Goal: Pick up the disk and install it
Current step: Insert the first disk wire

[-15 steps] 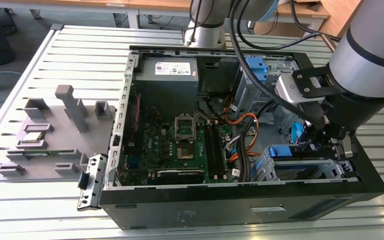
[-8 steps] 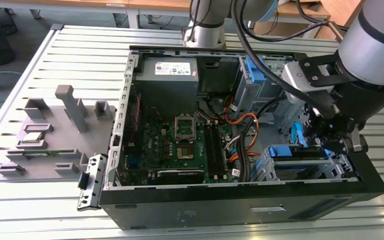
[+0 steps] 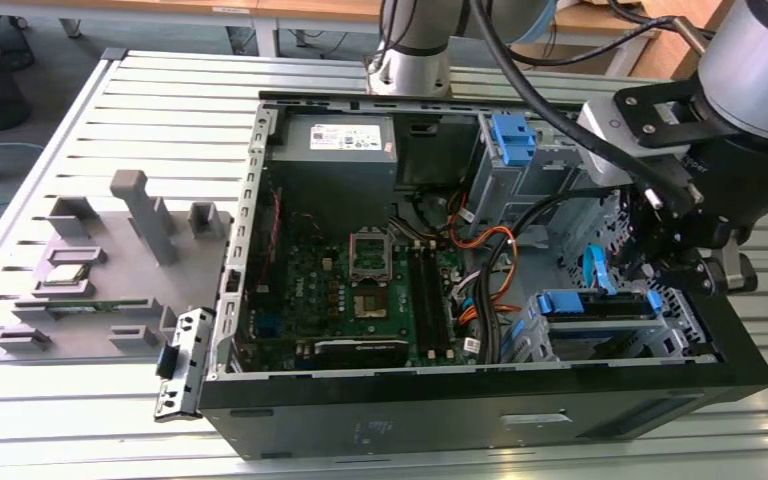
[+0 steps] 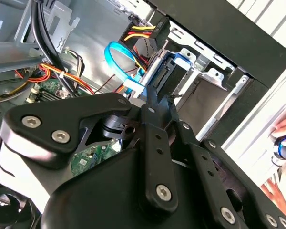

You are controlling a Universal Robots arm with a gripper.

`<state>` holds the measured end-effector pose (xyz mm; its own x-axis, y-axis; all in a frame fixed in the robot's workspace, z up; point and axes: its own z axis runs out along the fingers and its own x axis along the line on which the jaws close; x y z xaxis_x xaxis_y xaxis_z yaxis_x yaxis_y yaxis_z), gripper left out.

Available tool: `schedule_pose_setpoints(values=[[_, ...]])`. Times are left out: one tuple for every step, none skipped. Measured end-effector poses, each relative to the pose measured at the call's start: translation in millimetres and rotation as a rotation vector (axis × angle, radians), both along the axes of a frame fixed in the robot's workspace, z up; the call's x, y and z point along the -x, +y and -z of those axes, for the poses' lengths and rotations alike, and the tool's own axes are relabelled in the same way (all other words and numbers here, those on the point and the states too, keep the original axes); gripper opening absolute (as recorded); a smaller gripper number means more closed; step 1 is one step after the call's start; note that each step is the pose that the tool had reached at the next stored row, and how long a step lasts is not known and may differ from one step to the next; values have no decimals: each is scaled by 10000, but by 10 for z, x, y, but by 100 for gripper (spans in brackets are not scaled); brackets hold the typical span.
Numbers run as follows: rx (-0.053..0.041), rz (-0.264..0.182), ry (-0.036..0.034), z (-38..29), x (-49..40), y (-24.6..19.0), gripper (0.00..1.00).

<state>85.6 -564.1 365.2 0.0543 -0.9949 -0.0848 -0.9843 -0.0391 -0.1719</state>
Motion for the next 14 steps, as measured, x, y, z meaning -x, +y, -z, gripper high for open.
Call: schedule_pose_setpoints(values=[[-1,0,0,0,0,0,24],[0,0,0,0,0,0,24],[1,-2,27,-1,-1,0,24],[1,-1,172,0,-2,0,24],[2,0,370,2,-5,0,24],[1,0,547,4,-8,0,24],[1,1,729,4,-12,0,24],[2,0,907,5,-17,0,24],[2,-1,1088,6,-22,0,24],[2,0,1268,7,-27,0,24],[1,-1,1447,8,-32,0,24],[1,-1,1618,9,-35,0,24],[1,-1,1662,8,-35,1,24],[1,1,1668,8,-35,1,24]])
